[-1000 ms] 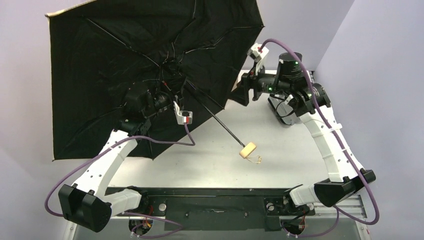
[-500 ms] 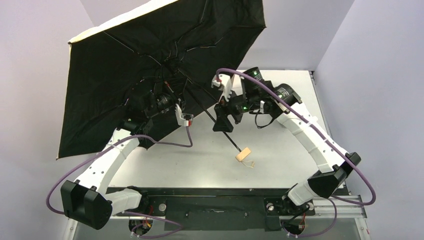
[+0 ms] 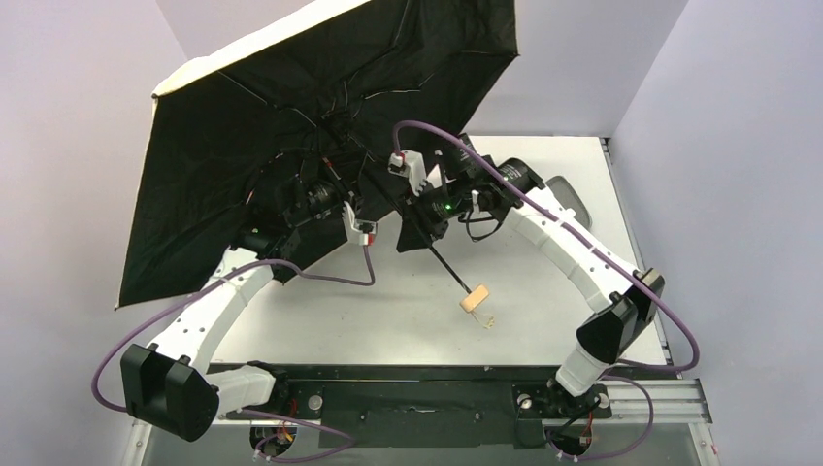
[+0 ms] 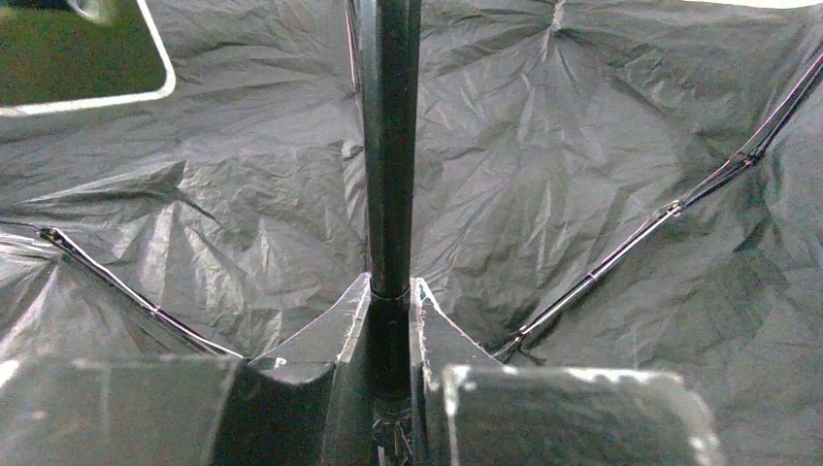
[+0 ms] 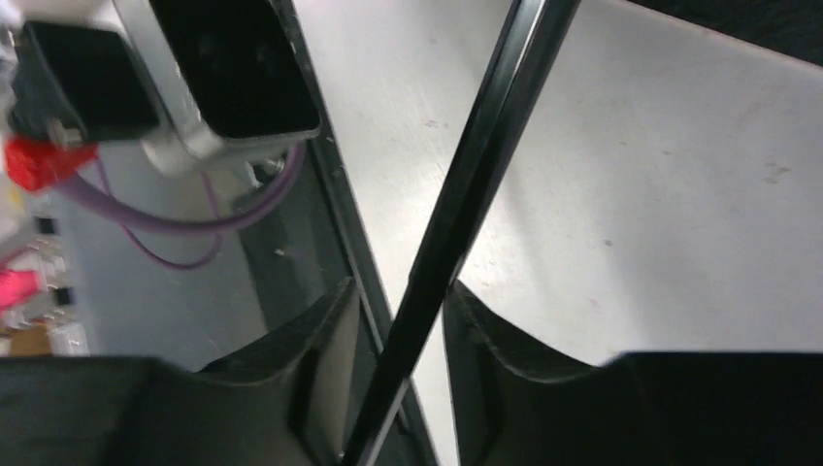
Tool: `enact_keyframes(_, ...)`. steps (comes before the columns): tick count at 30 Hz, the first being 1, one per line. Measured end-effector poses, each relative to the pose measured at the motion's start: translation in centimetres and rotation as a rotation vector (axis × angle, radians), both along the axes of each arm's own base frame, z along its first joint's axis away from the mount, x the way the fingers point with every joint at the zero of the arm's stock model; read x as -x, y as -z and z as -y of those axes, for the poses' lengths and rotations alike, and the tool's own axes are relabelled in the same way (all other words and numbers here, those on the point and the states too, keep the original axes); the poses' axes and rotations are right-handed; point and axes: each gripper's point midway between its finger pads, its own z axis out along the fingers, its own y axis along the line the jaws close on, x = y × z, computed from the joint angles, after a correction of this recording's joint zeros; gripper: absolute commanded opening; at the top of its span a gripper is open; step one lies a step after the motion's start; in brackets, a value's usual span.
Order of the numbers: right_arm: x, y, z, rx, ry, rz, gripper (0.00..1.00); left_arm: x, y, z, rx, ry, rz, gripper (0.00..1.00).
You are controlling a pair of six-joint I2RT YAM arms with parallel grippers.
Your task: Open the umbrella
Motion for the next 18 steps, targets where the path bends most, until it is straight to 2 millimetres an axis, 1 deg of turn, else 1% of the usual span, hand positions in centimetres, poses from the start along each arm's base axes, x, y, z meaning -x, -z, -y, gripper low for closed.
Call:
enact_keyframes(1,0.1,0.0,-0.5,-0.014,0.002,-0.03,0.06,0.0,0.0,0.0,0.0,0.001,-0.001,0.0)
enact_keyframes(2,0.1,-0.1,-1.0,-0.03,0.002,-0.062,0.0,0.0,0.1,0.0,-0.001,0.002,-0.003,0.0)
enact_keyframes(4,-0.1,0.3,-1.3,-0.02,0.075,-0.158,0.0,-0.2,0.0,-0.1,-0.006,-0.003,0.005,0.0)
enact_keyframes(5,-0.7,0.4,-1.2,-0.03,0.092,-0.185,0.0,-0.3,-0.1,-0.3,-0.008,-0.009,0.014,0.03)
enact_keyframes(6,-0.9,0.4,-1.3,-0.045,0.092,-0.203,0.0,-0.5,-0.1,-0.4,-0.008,-0.02,0.014,0.08)
enact_keyframes(7,-1.0,0.3,-1.5,-0.06,0.095,-0.225,0.0,-0.8,0.2,-0.5,-0.007,-0.027,0.009,0.18)
enact_keyframes(8,-1.0,0.0,-1.8,-0.073,0.103,-0.245,0.0,-1.1,0.3,-0.6,-0.001,-0.034,0.002,0.23)
enact_keyframes(9,-1.1,-0.1,-1.9,-0.082,0.11,-0.26,0.0,-1.3,0.3,-0.6,0.009,-0.038,-0.004,0.35)
enact_keyframes(11,-2.0,-0.9,-2.5,-0.142,0.135,-0.272,0.0,-1.2,0.2,-0.2,0.047,-0.023,-0.029,0.44)
enact_keyframes(12,-2.6,-1.2,-3.0,-0.184,0.149,-0.274,0.0,-1.0,0.1,0.2,0.065,-0.01,-0.042,0.47)
enact_keyframes(13,-3.2,-1.4,-3.4,-0.226,0.167,-0.275,0.0,-0.8,-0.1,0.4,0.083,-0.004,-0.052,0.52)
enact_keyframes(14,-3.8,-1.5,-3.6,-0.272,0.195,-0.284,0.0,-0.8,-0.2,0.5,0.098,0.0,-0.062,0.55)
enact_keyframes(16,-4.8,-1.8,-3.7,-0.358,0.252,-0.328,0.0,-0.8,-0.5,0.5,0.132,-0.003,-0.079,0.68)
enact_keyframes(17,-5.4,-2.1,-3.7,-0.4,0.284,-0.345,0.0,-0.8,-0.6,0.4,0.146,-0.005,-0.089,0.71)
enact_keyframes(18,-6.2,-2.4,-3.5,-0.438,0.317,-0.362,0.0,-0.8,-0.6,0.4,0.163,-0.007,-0.103,0.77)
